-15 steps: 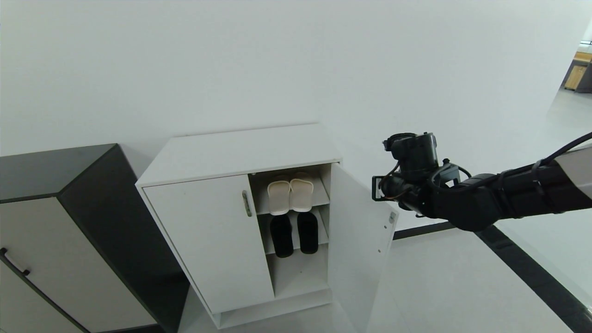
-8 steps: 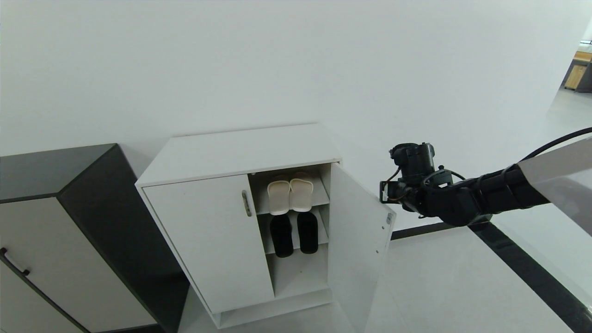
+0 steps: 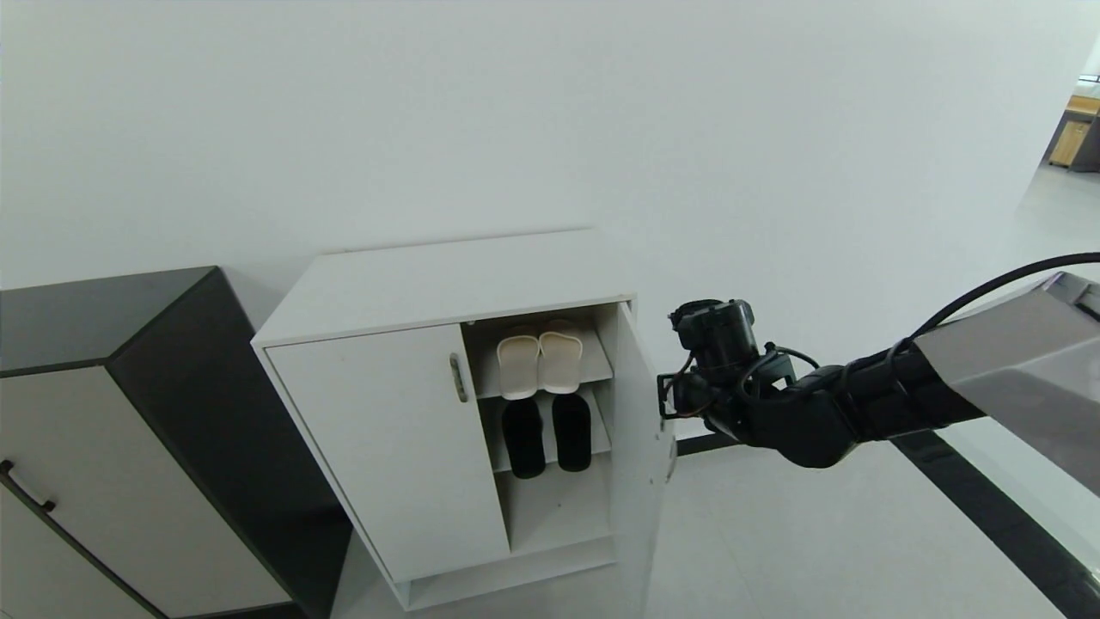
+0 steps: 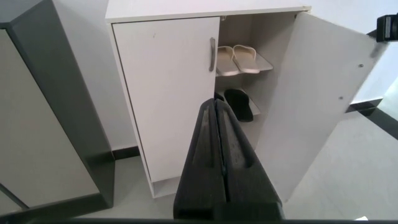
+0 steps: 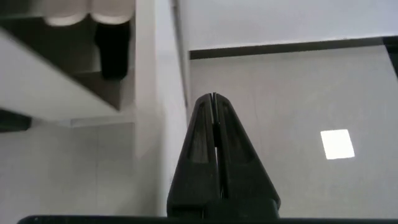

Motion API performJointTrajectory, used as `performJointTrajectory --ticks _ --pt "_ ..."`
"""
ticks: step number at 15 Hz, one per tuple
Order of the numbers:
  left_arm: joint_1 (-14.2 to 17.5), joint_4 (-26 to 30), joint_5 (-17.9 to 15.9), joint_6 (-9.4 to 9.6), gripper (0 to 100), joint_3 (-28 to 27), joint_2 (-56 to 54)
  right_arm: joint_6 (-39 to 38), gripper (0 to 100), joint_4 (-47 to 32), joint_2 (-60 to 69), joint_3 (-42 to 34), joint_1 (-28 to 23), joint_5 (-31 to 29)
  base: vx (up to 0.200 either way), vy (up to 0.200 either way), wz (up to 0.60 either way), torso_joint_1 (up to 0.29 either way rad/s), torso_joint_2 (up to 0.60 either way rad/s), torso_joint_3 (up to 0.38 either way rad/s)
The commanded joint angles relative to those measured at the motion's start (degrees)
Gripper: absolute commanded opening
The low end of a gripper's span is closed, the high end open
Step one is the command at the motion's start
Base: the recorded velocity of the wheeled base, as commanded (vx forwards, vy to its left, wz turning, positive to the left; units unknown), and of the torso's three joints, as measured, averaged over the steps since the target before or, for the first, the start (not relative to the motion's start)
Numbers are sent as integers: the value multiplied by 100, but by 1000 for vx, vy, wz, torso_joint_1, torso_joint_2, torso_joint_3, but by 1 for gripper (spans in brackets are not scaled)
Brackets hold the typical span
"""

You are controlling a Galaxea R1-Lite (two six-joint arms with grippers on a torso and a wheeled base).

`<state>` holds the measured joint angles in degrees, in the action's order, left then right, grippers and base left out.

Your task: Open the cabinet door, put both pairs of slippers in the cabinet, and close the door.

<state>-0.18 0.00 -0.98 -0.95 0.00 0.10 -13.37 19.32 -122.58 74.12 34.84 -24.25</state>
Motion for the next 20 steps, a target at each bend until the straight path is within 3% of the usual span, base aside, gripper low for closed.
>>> performJointTrajectory --ticks 1,4,7,10,15,17,20 --pt "1 0 1 -2 0 0 -1 10 0 89 243 -214 242 -1 0 0 0 0 0 0" --pt "1 0 1 -2 0 0 -1 98 0 801 287 -644 304 96 0 0 0 0 0 0" --pt "1 0 1 -10 0 0 -1 748 0 1619 278 -1172 295 192 0 0 0 0 0 0" --pt "1 0 1 -10 0 0 -1 828 0 1750 261 -1224 348 289 0 0 0 0 0 0" --pt "1 0 1 -10 0 0 -1 792 0 1768 269 -1339 392 588 0 0 600 1 3 0" --pt "1 0 1 -10 0 0 -1 836 0 2234 278 -1655 383 1098 0 0 300 1 1 4" --pt "1 0 1 -10 0 0 -1 933 0 2823 120 -1831 278 1229 0 0 0 0 0 0"
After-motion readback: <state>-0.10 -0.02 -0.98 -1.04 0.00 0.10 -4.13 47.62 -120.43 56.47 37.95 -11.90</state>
